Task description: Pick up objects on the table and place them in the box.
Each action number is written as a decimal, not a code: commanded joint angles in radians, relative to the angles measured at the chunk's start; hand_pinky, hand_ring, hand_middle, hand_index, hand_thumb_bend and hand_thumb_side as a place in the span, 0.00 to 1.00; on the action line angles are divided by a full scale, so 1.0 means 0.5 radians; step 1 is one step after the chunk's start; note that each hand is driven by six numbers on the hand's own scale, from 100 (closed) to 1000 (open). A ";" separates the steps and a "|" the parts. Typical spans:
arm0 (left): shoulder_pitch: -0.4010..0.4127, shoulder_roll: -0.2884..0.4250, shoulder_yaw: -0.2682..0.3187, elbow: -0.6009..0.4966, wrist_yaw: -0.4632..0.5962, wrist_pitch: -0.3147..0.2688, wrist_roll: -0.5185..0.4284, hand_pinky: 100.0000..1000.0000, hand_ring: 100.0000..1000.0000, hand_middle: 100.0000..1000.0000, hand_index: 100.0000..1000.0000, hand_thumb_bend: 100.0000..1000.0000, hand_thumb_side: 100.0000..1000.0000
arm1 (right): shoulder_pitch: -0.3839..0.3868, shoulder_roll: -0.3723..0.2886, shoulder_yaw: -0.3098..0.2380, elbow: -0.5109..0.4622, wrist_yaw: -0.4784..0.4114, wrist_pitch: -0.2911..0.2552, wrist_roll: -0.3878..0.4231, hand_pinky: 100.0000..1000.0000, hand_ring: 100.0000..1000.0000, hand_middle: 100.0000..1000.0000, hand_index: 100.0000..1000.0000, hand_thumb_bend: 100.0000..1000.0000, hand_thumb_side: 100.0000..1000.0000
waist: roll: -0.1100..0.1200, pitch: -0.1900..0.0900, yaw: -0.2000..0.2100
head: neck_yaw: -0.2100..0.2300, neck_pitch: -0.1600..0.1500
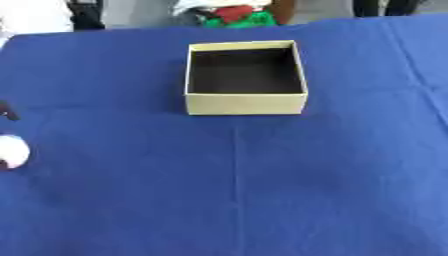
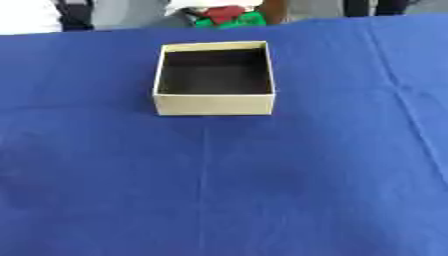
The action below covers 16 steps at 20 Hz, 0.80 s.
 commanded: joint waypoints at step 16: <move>-0.061 0.010 0.013 0.029 -0.037 0.004 0.055 0.84 0.87 0.93 0.89 0.50 0.00 | -0.010 -0.036 -0.015 -0.031 -0.009 0.001 0.003 0.74 0.71 0.72 0.84 0.15 1.00 | -0.004 -0.024 -0.013 | 0.170 -0.029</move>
